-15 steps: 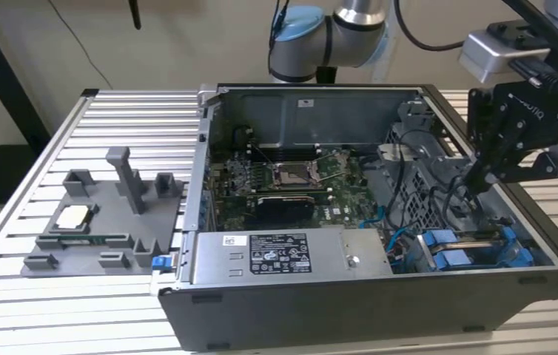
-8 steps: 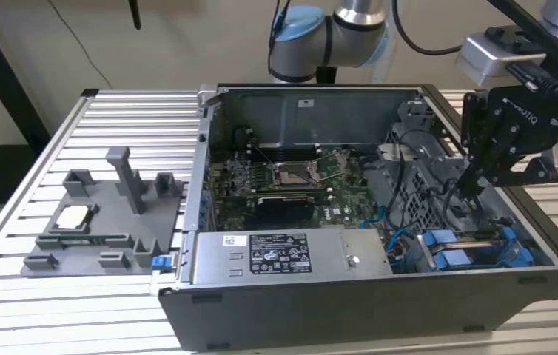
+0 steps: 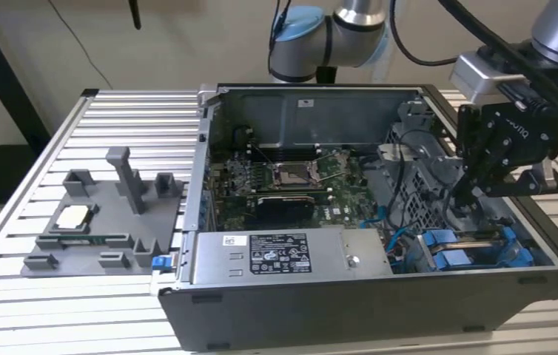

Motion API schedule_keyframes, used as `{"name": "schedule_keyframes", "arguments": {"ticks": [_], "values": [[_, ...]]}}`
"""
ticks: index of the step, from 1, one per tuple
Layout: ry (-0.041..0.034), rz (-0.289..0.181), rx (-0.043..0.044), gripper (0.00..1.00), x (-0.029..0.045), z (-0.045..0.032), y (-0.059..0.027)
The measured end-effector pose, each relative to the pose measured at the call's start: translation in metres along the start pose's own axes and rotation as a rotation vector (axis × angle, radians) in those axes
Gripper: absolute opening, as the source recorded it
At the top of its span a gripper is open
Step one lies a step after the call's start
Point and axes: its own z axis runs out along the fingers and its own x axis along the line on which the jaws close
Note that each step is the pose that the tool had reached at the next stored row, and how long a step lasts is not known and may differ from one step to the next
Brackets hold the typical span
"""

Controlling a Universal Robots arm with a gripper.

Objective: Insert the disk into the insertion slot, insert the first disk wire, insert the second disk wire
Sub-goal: 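Insert the second disk wire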

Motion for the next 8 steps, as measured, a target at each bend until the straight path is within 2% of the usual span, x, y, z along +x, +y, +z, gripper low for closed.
{"name": "schedule_keyframes", "arguments": {"ticks": [8], "values": [[-0.0001,0.004,0.0002,0.16,0.0085,0.0113,-0.0033]]}}
